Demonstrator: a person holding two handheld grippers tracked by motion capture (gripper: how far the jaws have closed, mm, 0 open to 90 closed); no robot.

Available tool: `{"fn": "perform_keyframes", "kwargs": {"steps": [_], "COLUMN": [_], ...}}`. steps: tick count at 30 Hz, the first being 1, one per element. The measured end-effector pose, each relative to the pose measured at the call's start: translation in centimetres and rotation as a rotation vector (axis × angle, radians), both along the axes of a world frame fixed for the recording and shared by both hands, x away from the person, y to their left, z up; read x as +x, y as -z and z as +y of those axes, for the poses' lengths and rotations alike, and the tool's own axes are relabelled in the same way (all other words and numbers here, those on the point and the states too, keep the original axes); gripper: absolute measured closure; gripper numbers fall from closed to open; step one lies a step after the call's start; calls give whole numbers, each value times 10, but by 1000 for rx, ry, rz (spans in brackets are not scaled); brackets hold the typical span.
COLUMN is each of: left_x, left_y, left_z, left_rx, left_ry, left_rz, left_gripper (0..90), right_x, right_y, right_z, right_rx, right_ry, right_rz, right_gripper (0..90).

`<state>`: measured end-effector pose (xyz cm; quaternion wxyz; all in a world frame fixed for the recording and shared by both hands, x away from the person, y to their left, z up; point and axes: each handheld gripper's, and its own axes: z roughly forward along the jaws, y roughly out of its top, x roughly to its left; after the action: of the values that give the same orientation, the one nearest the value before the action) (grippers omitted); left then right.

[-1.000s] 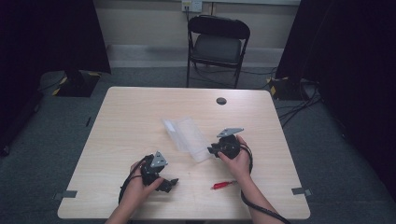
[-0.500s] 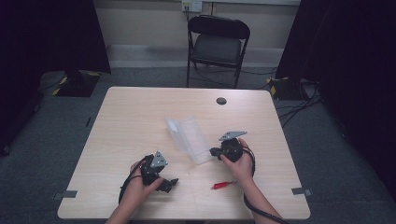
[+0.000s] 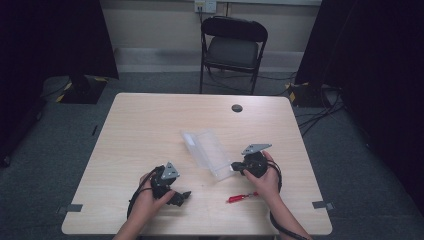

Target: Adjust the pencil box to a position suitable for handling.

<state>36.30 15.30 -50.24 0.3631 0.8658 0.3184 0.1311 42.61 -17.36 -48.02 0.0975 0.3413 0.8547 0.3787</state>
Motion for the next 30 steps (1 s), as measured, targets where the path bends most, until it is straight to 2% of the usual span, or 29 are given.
{"fn": "perform_keyframes", "kwargs": {"steps": [7, 20, 23, 27, 30], "left_x": [0, 0, 0, 0, 0], "left_y": [0, 0, 0, 0, 0], "left_z": [0, 0, 0, 0, 0], "left_rx": [0, 0, 0, 0, -1], "left_ry": [0, 0, 0, 0, -1], "left_rz": [0, 0, 0, 0, 0], "left_gripper": [0, 0, 0, 0, 0], "right_x": [-2, -1, -1, -4, -11], "right_y": [0, 0, 0, -2, -6], "right_z": [-12, -23, -24, -28, -38], "right_rx": [0, -10, -8, 8, 47], "right_ry": [11, 28, 23, 14, -4], "right_rz": [-1, -4, -9, -23, -33], "right_gripper": [853, 850, 821, 786, 733]}}
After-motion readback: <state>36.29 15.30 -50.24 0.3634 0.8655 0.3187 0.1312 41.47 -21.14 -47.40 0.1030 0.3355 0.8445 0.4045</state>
